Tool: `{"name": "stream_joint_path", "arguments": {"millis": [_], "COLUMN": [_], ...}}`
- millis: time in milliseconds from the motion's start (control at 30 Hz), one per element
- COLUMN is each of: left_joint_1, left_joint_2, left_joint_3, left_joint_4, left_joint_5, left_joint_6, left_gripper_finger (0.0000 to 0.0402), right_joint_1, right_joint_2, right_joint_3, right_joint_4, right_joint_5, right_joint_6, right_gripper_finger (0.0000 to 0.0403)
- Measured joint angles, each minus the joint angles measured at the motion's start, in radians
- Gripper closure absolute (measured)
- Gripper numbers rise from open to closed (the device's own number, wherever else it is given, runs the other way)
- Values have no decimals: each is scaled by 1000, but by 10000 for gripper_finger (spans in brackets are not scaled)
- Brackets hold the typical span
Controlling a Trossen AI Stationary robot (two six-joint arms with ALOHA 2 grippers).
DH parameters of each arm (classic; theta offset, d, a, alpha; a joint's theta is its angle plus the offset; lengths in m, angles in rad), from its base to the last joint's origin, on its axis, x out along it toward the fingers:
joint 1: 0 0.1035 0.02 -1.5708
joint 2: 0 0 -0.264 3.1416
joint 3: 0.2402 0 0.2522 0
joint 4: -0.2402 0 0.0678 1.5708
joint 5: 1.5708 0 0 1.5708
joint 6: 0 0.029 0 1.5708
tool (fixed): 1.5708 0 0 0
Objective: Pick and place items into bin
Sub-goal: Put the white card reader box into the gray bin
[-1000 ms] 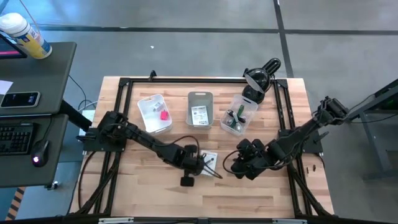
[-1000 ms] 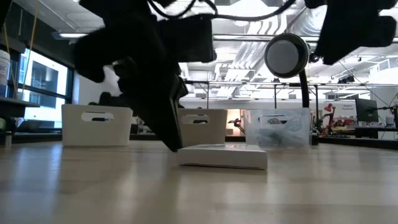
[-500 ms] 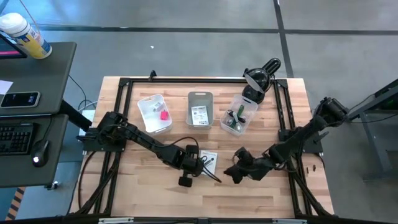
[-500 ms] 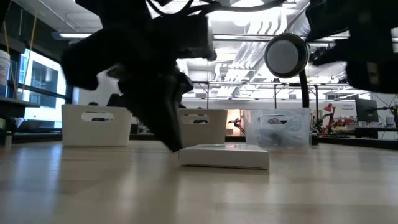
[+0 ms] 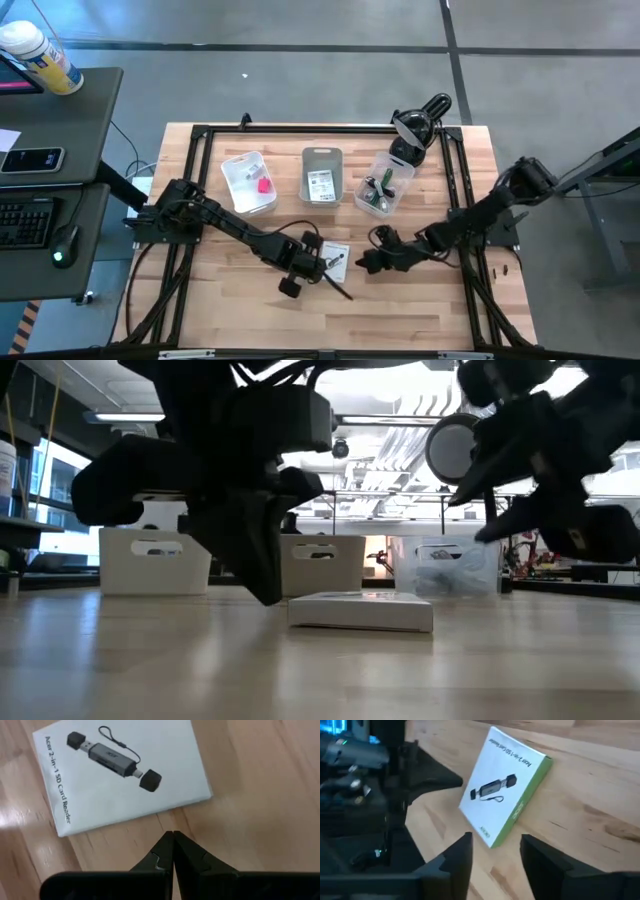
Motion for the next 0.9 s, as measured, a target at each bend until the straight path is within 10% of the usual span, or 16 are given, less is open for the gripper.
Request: {"name": "stream_joint_path", "arguments": {"millis": [300, 900], "left_joint_1": [0, 22], "left_joint_2": [0, 9], "left_joint_3": [-58, -64], "left_joint_4": [136, 142], "left_joint_5": [53, -4], "left_joint_6": [15, 6], "left_gripper_finger": [401, 402], "right_joint_1": [-26, -71], "right_joint_2": [108, 196], "right_joint_3": [0, 1], "right_joint_4": [97, 193], "right_joint_5": [-100, -97], "right_joint_6": [67, 48], "right_gripper_finger": [177, 181]}}
